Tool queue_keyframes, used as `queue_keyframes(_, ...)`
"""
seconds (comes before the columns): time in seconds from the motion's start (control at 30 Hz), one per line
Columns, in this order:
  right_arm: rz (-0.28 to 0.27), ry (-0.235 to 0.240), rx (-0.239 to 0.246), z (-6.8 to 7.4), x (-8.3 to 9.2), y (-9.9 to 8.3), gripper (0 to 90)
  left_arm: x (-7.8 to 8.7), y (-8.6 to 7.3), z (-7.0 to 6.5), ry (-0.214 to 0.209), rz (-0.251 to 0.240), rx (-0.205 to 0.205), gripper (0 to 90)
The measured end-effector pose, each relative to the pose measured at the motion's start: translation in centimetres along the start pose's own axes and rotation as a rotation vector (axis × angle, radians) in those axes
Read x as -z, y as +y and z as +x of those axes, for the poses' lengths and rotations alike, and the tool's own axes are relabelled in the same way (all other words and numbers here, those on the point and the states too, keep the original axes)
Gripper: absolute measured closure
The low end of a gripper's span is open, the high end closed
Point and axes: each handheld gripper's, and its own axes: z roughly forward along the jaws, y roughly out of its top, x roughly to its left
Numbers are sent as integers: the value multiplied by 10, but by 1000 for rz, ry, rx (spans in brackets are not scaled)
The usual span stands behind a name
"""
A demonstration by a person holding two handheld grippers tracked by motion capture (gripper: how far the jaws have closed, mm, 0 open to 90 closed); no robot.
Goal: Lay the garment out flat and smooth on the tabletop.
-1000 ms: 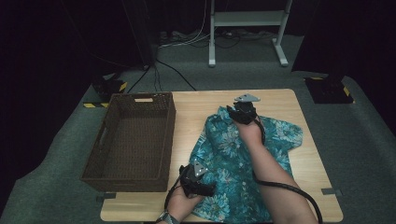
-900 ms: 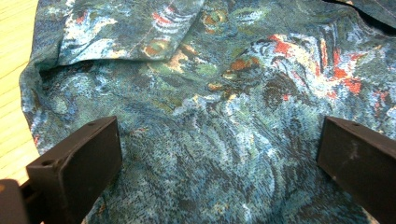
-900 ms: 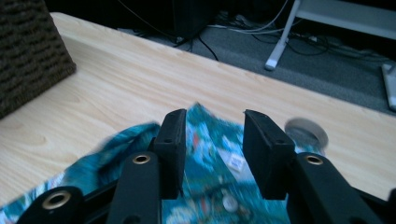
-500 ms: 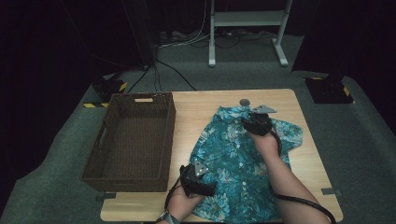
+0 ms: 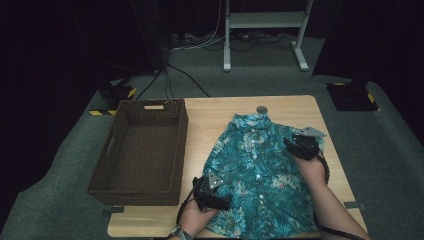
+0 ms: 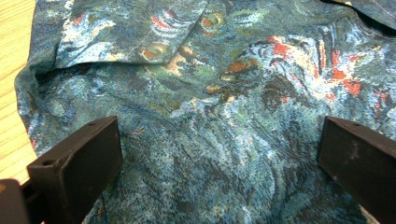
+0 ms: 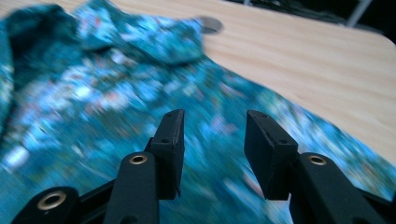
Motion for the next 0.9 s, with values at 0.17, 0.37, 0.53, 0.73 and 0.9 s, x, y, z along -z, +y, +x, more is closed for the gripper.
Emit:
queue_keyframes(0.17, 17, -33, -33, -21, 14, -19, 587, 0, 0, 0, 0, 0, -2, 1)
queue_keyframes(0.37, 49, -51, -66, -36, 26, -41, 569, 0, 0, 0, 1, 0, 1, 2)
queue_keyframes(0.53, 82, -25, -68, -33, 29, -55, 540, 0, 0, -1, 3, 0, 3, 2)
queue_keyframes(0.73, 138, -6, -66, -29, 27, -60, 471, 0, 0, -1, 3, 0, 6, 2)
queue_keyframes(0.9, 139, -12, -73, -38, 33, -65, 466, 0, 0, -1, -1, 4, 4, 0)
